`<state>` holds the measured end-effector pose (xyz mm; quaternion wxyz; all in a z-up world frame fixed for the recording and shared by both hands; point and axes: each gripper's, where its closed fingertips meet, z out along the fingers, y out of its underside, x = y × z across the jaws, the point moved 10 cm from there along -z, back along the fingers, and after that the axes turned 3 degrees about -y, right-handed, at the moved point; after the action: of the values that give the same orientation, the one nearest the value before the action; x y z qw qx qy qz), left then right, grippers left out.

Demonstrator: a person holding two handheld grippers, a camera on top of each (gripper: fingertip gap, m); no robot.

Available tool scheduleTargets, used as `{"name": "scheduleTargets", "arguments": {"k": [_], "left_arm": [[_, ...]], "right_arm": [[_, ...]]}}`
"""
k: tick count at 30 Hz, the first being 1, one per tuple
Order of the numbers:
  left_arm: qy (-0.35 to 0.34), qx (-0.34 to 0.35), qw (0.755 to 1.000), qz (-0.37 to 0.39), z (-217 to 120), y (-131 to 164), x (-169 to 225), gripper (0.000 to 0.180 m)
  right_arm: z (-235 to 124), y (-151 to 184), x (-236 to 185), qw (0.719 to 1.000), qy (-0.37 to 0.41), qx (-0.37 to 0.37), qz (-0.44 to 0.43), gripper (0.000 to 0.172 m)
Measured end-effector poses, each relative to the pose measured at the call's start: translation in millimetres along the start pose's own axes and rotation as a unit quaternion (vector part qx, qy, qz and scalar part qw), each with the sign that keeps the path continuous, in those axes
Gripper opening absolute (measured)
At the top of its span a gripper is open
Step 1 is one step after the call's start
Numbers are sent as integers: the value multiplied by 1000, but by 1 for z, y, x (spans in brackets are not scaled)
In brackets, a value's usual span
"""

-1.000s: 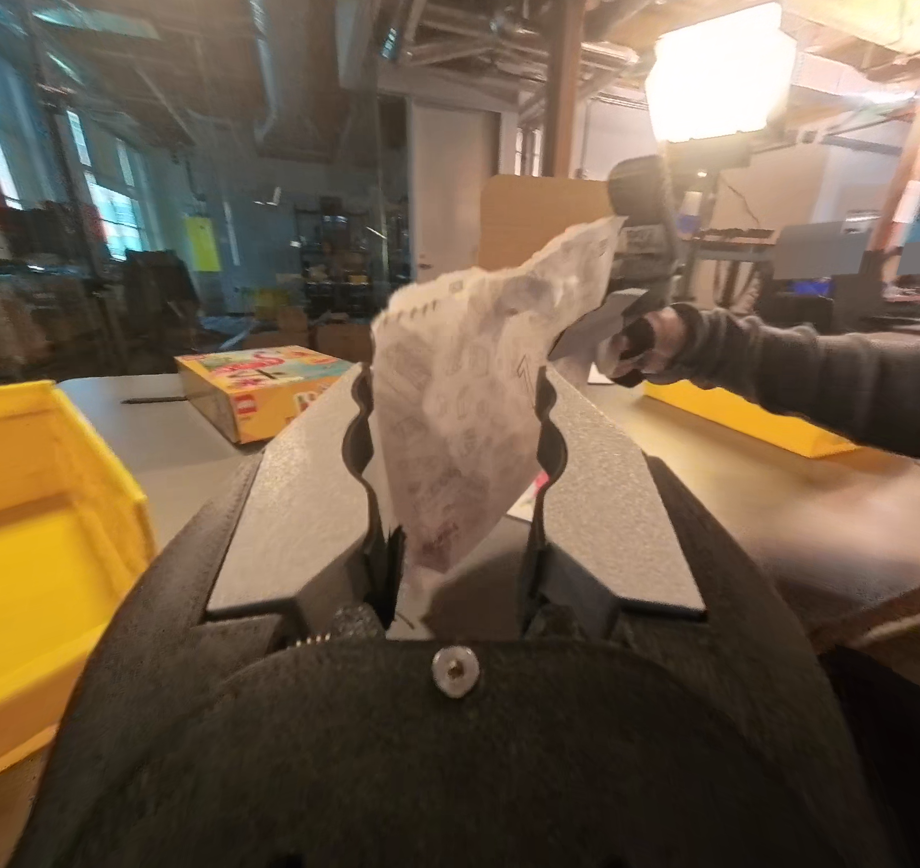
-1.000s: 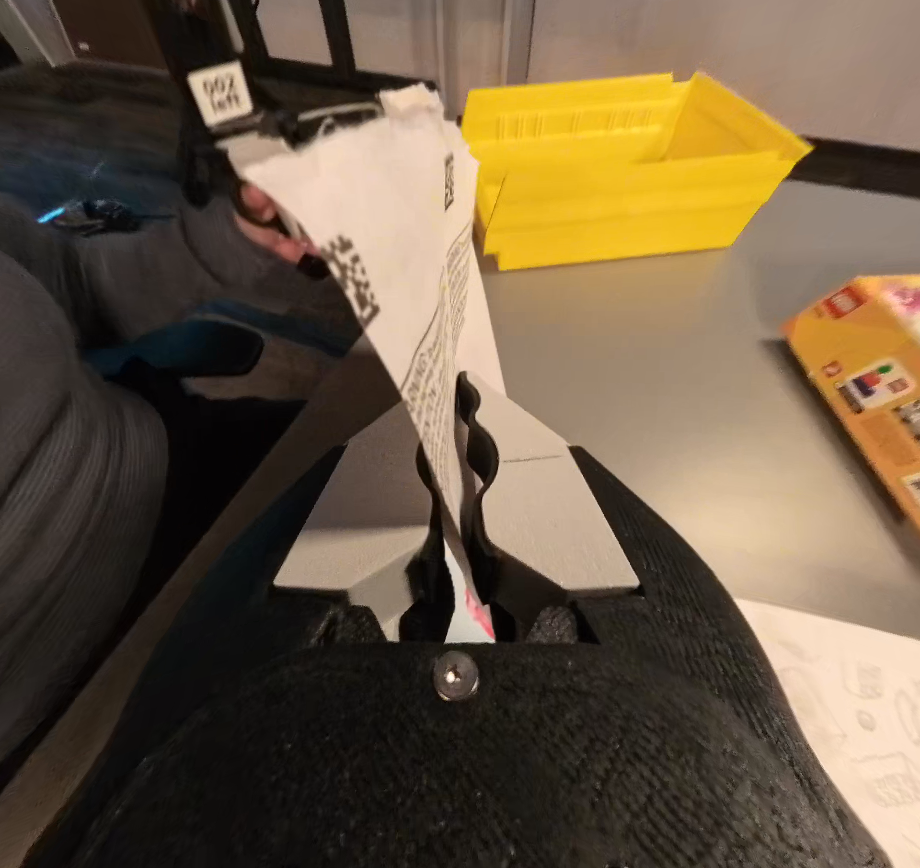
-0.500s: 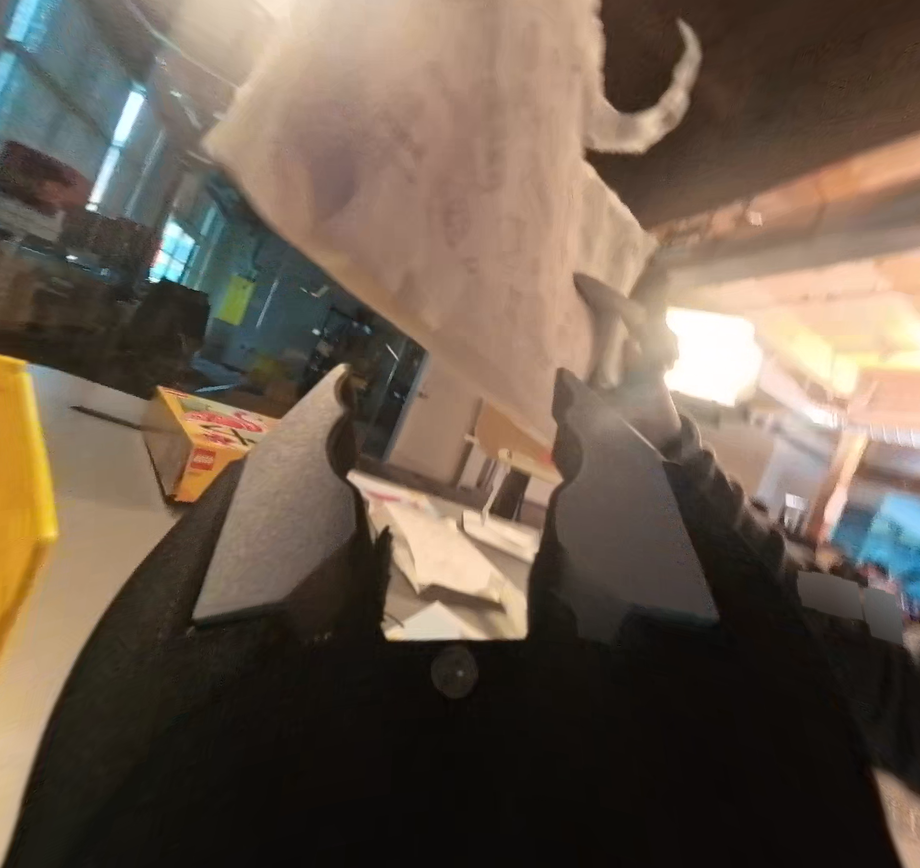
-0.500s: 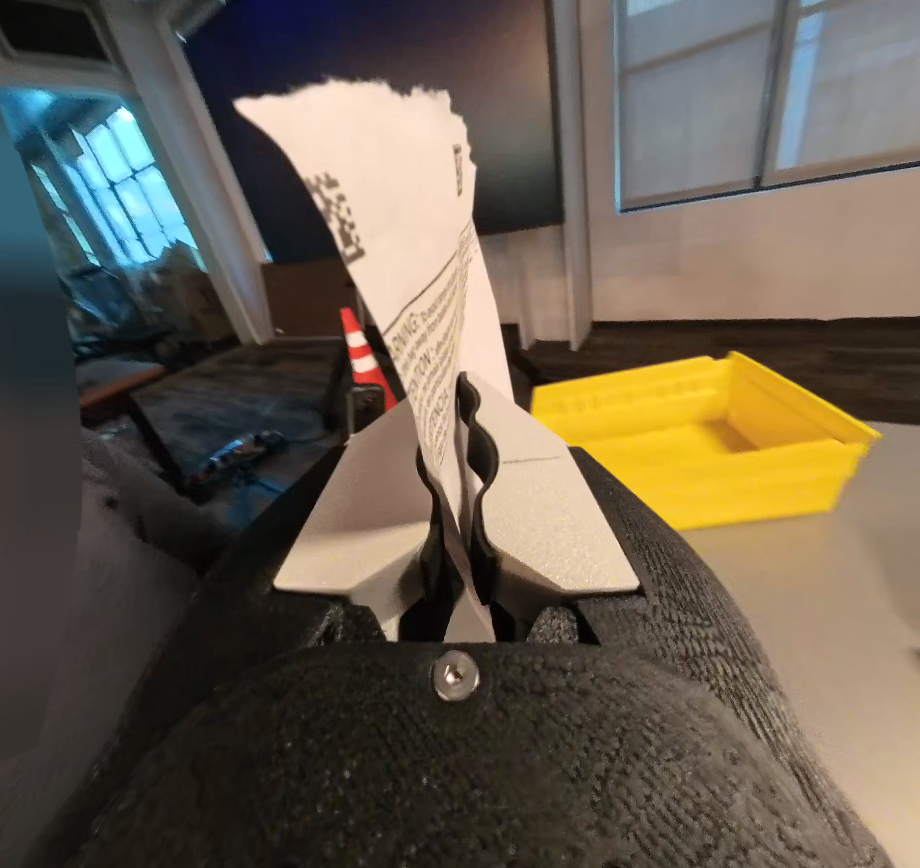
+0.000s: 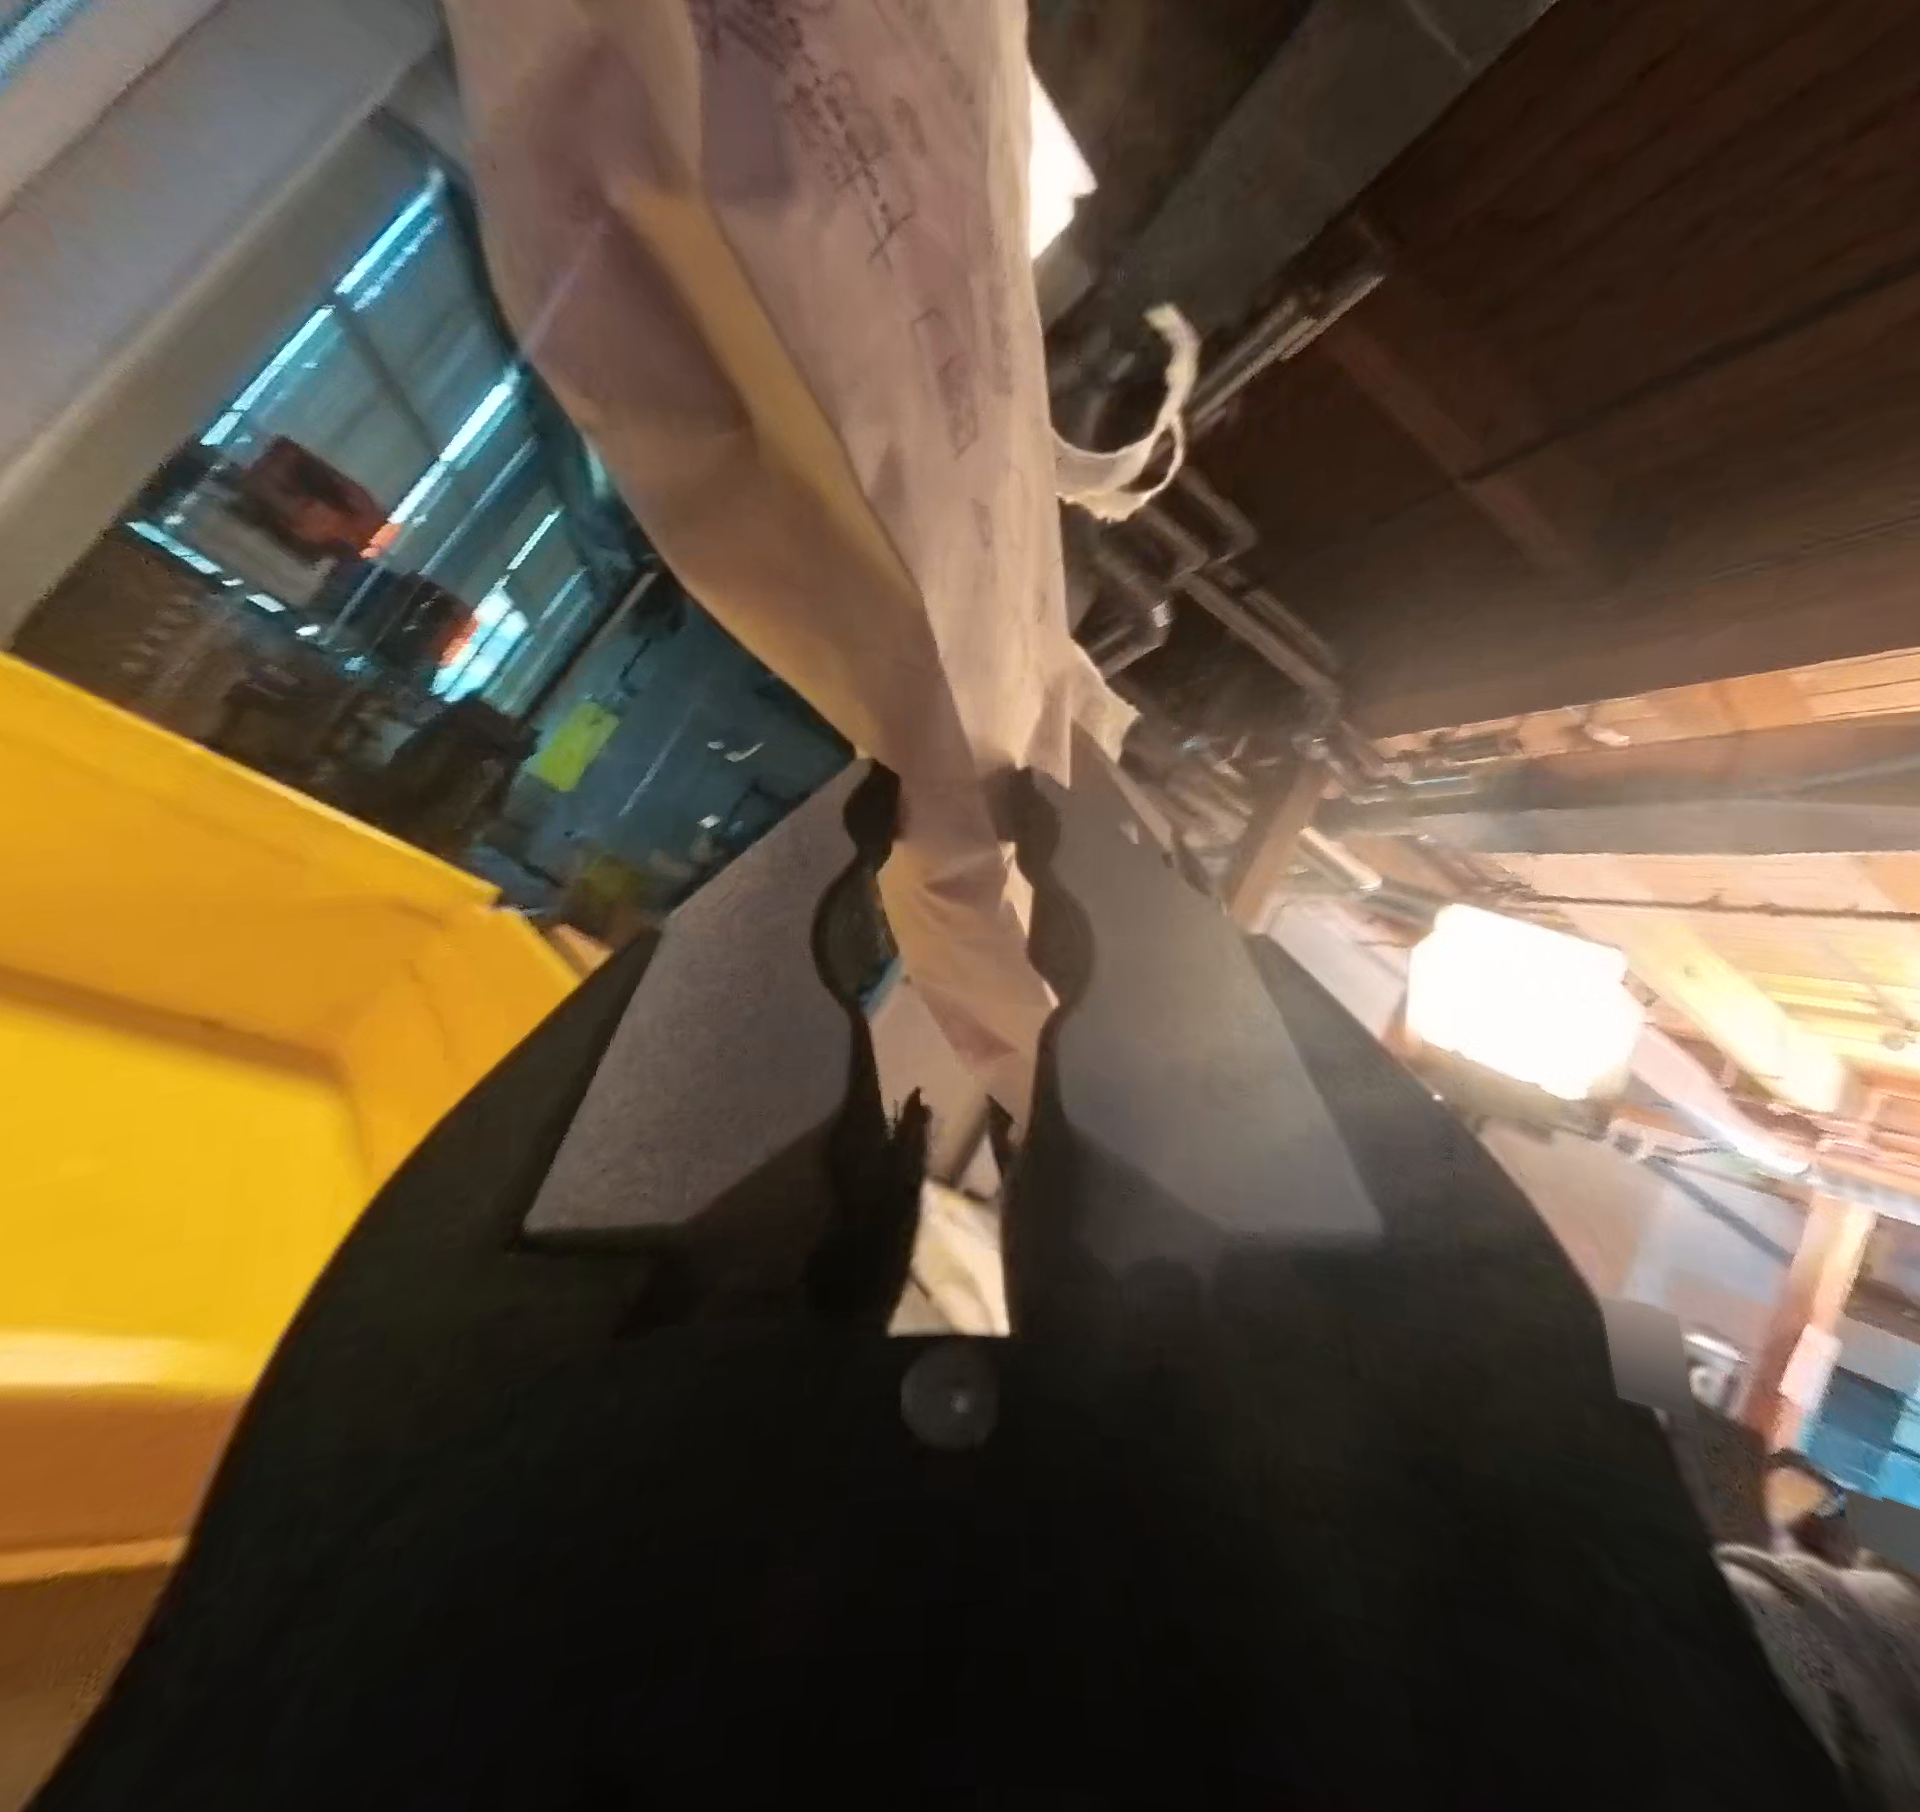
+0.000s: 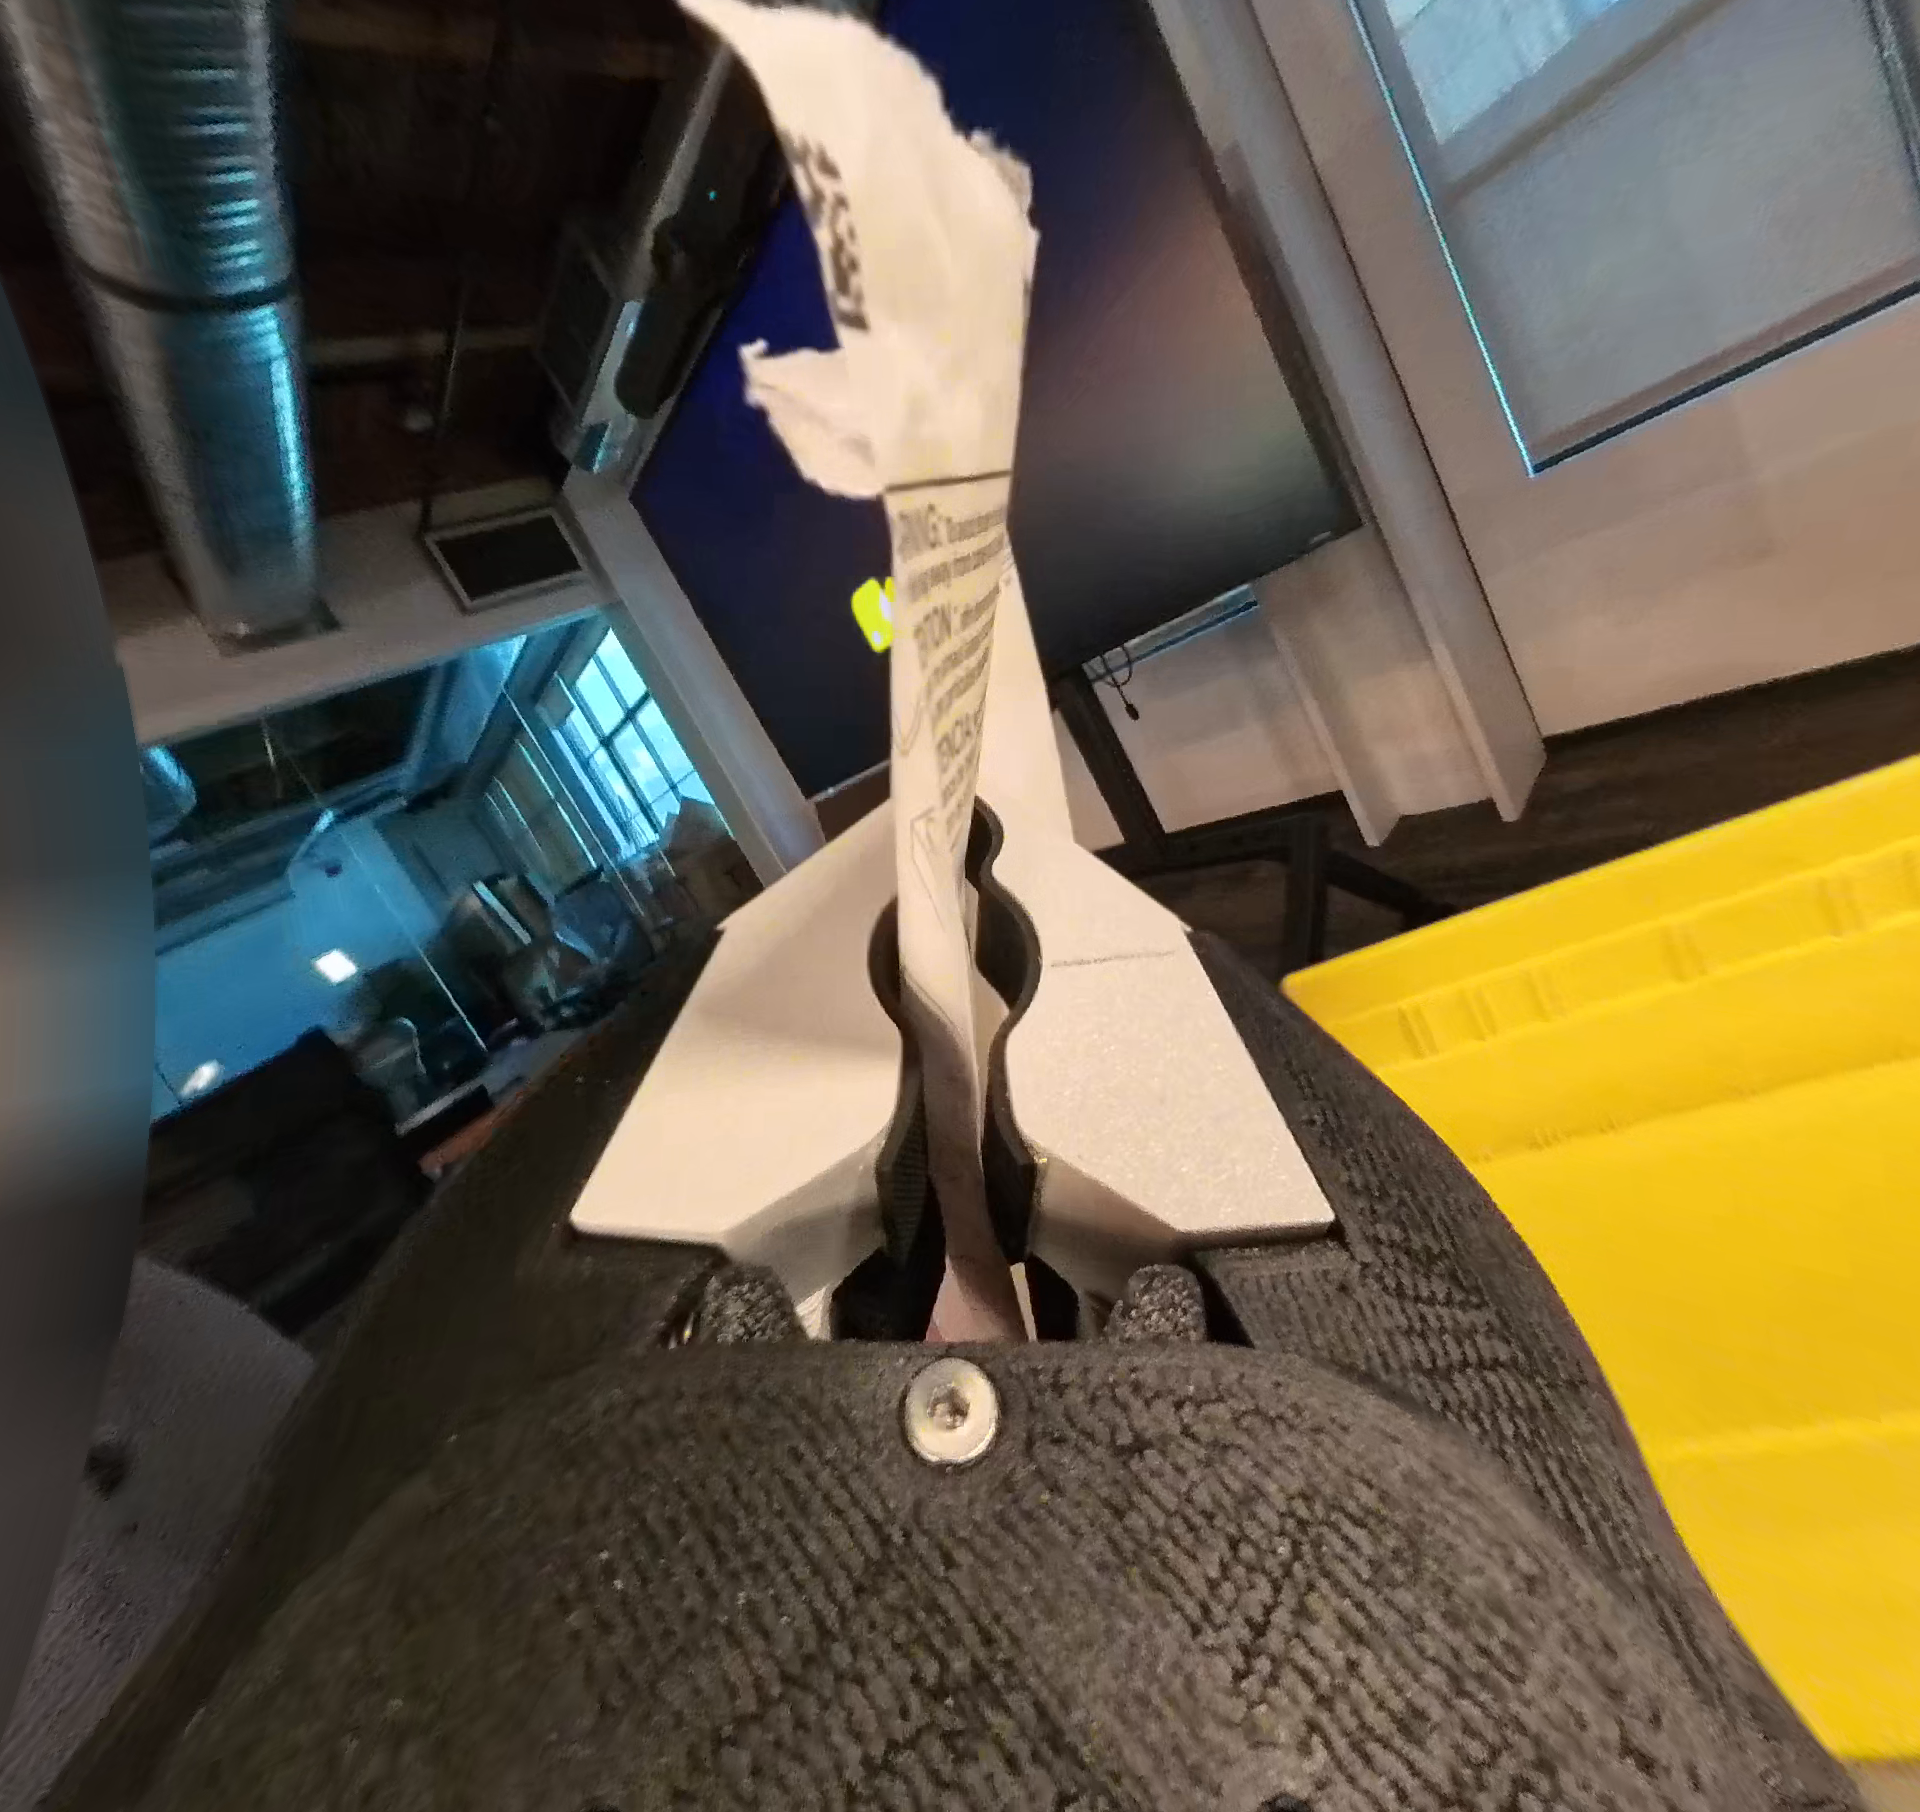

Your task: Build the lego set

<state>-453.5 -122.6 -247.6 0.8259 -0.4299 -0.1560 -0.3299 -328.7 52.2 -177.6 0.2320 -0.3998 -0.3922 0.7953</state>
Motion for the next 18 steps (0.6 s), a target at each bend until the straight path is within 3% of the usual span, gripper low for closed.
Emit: {"name": "scheduleTargets", "arguments": {"k": [1,6,9,13,18], "left_arm": [[-15,-11,1000,13,1,-7,-7,21],[-71,-99,991,60,11,-34,-43,18],[-95,-144,982,73,10,-50,-64,18],[-121,-179,974,65,12,-70,-90,18],[-153,-289,942,79,16,-96,-109,17]], "right_arm": [[5,3,10,1000,3,6,9,0],[10,12,53,997,75,6,23,2],[-2,15,67,990,142,-20,13,10],[-16,14,78,985,168,-21,34,17],[-23,24,87,967,207,-147,-24,20]]}}
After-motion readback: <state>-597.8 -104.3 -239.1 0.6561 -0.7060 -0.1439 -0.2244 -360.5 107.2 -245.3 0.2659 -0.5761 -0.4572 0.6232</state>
